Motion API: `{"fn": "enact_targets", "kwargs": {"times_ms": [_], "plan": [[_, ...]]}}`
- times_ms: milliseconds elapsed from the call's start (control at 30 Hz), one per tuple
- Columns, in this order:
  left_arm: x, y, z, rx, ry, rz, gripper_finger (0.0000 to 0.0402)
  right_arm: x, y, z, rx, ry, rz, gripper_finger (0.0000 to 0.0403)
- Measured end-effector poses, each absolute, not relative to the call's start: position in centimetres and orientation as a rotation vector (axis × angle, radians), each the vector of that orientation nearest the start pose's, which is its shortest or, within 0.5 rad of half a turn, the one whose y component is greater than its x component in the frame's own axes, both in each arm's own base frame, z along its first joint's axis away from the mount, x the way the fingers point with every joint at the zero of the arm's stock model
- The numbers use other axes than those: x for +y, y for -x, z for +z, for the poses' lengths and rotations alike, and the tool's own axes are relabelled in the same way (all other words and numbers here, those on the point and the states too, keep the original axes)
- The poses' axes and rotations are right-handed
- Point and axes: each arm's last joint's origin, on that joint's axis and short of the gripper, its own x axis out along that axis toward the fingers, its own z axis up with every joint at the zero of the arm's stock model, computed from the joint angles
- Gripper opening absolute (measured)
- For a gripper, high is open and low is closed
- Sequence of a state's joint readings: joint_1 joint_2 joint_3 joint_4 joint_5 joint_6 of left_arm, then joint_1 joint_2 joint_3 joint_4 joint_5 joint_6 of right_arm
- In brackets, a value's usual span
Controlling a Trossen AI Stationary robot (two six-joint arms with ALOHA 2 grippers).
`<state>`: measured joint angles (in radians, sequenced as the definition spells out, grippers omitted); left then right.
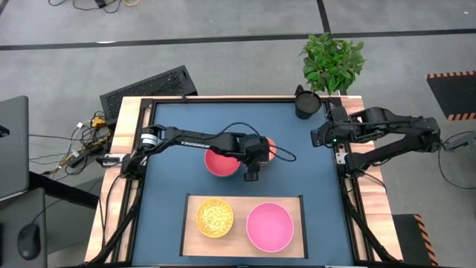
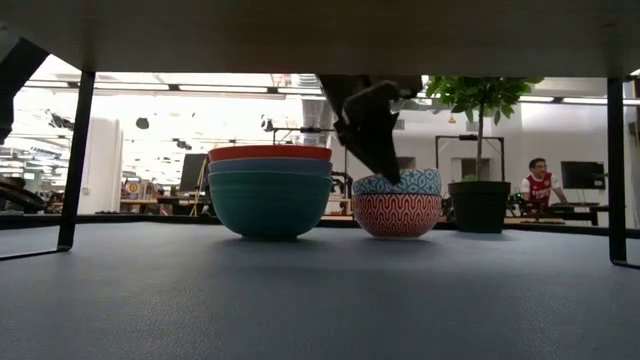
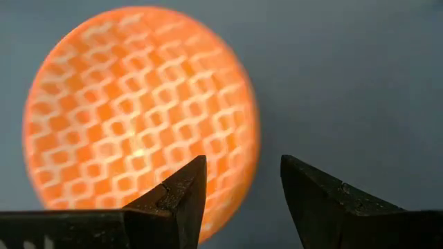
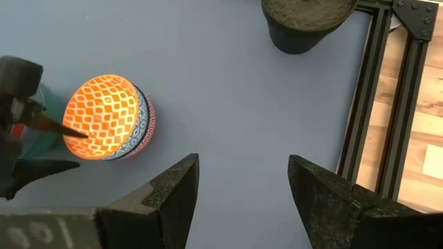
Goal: Place and stack bowls onto a shelf
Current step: Stack the orange patterned bowl on top of the yellow bowl on the shelf
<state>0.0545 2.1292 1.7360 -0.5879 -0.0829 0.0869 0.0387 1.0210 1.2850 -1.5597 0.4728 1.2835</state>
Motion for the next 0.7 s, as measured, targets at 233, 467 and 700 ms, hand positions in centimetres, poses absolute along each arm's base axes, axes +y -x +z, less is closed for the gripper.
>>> {"fn": "enact_targets", "kwargs": {"times_ms": [233,467,700], "plan": [[2.84,-46.60,22.02,0.947,-0.089,0.084,0.0171,-0.82,-12.88,36.05,0.807,-0.762,-1.078,0.0249],[2.62,-46.37,21.53,0.971,-0.070,0.016,0.0141,-0.82,-12.89,36.05,0.807,-0.762,-1.078,0.0249],[2.63,-46.27,21.02,0.976,-0.075,0.023,0.0125,-0.82,-12.90,36.05,0.806,-0.763,-1.077,0.0249]]}}
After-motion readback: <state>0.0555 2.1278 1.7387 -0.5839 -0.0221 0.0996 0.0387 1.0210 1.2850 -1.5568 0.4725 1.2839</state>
